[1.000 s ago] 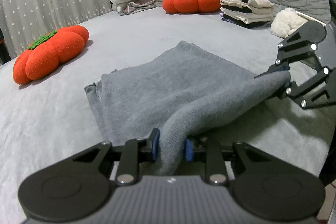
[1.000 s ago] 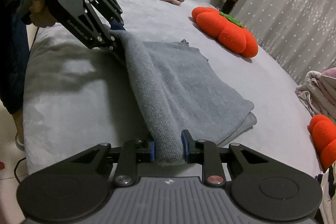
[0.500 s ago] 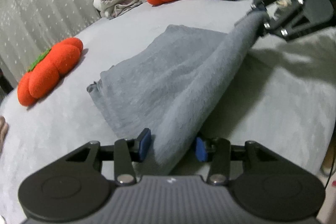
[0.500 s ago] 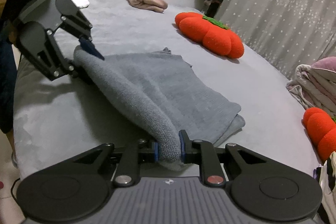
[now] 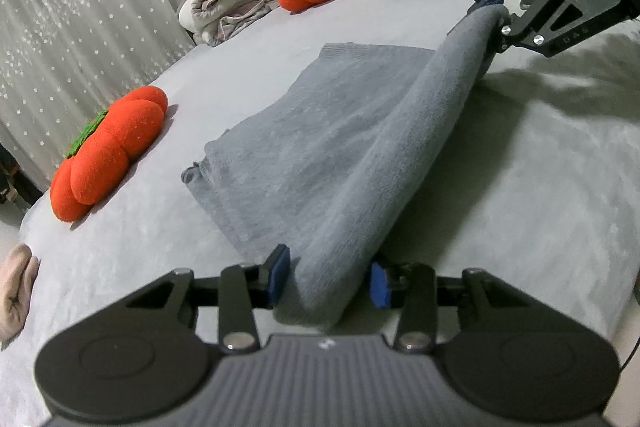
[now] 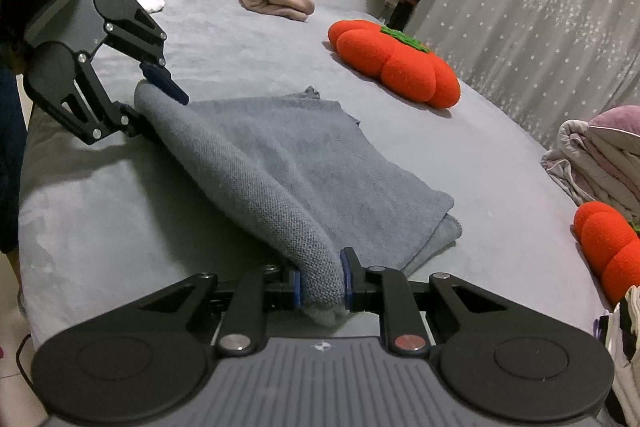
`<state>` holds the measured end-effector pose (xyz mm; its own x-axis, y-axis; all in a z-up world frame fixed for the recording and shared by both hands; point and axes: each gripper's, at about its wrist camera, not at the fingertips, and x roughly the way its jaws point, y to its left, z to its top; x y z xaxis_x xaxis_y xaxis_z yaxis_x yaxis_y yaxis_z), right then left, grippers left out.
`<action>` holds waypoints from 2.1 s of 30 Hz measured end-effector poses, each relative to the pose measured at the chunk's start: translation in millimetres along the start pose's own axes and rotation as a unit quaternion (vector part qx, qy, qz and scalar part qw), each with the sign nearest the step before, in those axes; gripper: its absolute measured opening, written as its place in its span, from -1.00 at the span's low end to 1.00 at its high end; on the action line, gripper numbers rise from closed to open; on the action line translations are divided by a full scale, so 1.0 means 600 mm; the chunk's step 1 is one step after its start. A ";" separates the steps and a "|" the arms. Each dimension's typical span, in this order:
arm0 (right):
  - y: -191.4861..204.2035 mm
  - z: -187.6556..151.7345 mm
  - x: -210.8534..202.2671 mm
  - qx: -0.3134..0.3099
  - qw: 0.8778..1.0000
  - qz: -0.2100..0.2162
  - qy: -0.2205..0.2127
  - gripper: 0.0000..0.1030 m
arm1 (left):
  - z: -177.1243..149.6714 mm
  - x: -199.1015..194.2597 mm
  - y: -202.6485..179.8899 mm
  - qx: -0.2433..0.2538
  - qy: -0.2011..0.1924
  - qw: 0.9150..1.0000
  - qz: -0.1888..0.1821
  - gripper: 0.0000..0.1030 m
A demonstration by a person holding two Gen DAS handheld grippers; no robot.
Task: Fold clothes
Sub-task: 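Lift the gripped edge with the right tool while the left tool grasps beside it, then hold the edge in both tools and fold it over the sweater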
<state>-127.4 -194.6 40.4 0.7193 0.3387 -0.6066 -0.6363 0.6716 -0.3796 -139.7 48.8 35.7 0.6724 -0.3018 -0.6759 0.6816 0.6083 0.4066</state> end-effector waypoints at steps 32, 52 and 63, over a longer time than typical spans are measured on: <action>-0.064 0.058 0.011 0.103 0.993 -0.031 -0.052 -0.65 | 0.085 0.013 0.108 -0.125 -0.030 0.990 0.061 -0.48; -0.177 0.071 0.128 0.250 0.967 -0.040 0.009 -0.65 | 0.152 0.147 0.185 -0.162 0.004 0.985 0.056 -0.48; -0.212 0.070 0.161 0.270 0.962 -0.031 0.018 -0.65 | 0.152 0.195 0.207 -0.203 0.029 0.978 0.045 -0.48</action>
<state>34.4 -219.6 59.4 0.7347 0.2696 -0.6225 -0.3477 0.9376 -0.0044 49.7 22.2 63.0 0.6980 -0.1988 -0.6880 0.4419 0.8756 0.1953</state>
